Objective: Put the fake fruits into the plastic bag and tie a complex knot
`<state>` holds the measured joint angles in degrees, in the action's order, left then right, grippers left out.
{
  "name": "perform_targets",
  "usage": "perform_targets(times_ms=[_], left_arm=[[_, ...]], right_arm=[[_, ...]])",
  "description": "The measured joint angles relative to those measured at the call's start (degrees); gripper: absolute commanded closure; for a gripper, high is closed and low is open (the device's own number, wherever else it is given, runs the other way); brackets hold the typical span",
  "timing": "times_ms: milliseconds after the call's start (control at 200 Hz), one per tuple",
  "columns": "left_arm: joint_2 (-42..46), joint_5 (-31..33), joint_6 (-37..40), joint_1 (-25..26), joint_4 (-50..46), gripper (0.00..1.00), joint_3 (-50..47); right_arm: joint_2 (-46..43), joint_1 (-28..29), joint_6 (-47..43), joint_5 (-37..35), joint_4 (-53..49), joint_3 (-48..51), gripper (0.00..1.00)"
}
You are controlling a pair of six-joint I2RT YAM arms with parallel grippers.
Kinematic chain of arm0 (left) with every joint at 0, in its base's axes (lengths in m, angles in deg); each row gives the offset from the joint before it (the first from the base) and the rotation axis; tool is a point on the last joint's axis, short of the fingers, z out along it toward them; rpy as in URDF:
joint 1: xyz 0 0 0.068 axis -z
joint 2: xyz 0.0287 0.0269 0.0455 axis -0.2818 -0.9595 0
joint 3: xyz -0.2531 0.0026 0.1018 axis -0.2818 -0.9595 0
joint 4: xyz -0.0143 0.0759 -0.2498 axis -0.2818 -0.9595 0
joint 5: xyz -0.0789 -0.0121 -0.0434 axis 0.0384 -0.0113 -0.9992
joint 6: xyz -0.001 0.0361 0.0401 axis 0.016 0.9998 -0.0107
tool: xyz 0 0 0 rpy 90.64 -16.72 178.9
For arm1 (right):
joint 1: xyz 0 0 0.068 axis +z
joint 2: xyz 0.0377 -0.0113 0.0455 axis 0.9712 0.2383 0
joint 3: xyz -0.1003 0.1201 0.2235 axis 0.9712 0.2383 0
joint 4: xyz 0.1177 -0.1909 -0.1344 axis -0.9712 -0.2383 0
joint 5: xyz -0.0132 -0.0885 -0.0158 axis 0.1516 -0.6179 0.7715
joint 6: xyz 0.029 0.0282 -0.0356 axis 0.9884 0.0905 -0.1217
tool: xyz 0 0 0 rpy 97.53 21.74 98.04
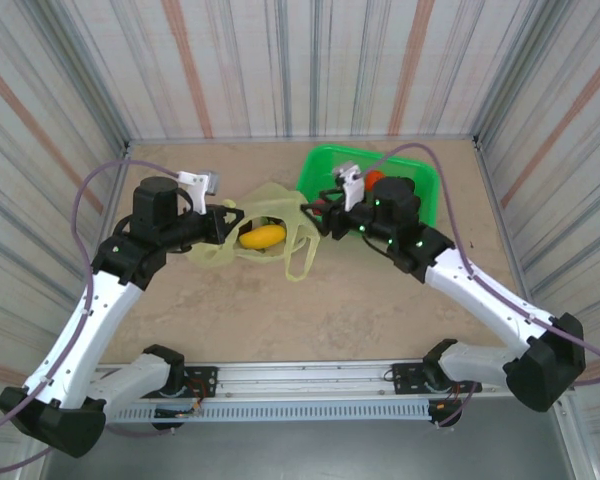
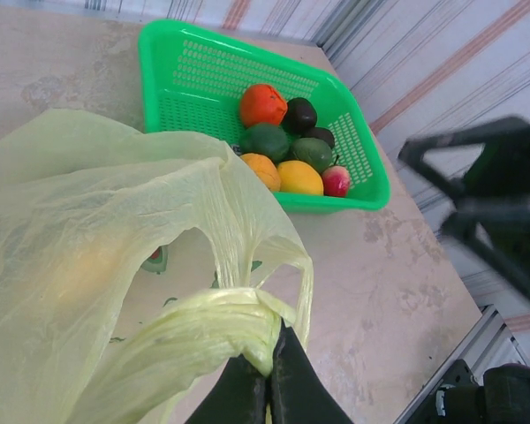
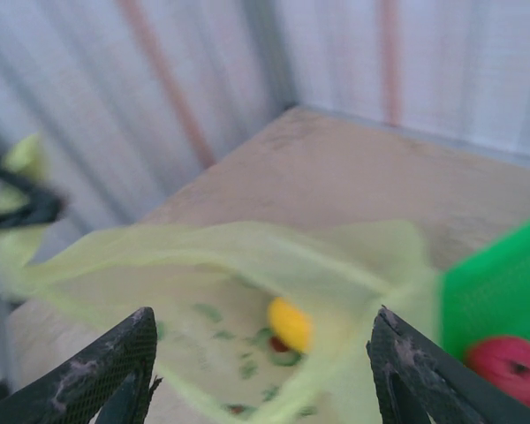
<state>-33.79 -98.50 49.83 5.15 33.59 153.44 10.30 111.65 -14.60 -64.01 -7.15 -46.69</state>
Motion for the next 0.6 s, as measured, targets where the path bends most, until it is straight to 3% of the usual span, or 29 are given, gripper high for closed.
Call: perform_targets(times_ms=[175, 421, 601], left_arm=[[-0.3, -0.6, 0.4, 0.0, 0.7, 1.0, 0.0], [-1.2, -1.8, 1.8, 0.0, 0.7, 1.0, 0.0], [-1.4, -2.2, 2.0, 0.4, 1.1, 1.0, 0.0]], right_arm=[[8.0, -11.0, 6.7, -4.0, -13.9, -11.7, 0.31], [26.9, -19.1, 10.7, -9.7, -29.6, -24.8, 0.28], [41.5, -22.7, 10.7, -15.0, -37.0, -35.6, 0.15]])
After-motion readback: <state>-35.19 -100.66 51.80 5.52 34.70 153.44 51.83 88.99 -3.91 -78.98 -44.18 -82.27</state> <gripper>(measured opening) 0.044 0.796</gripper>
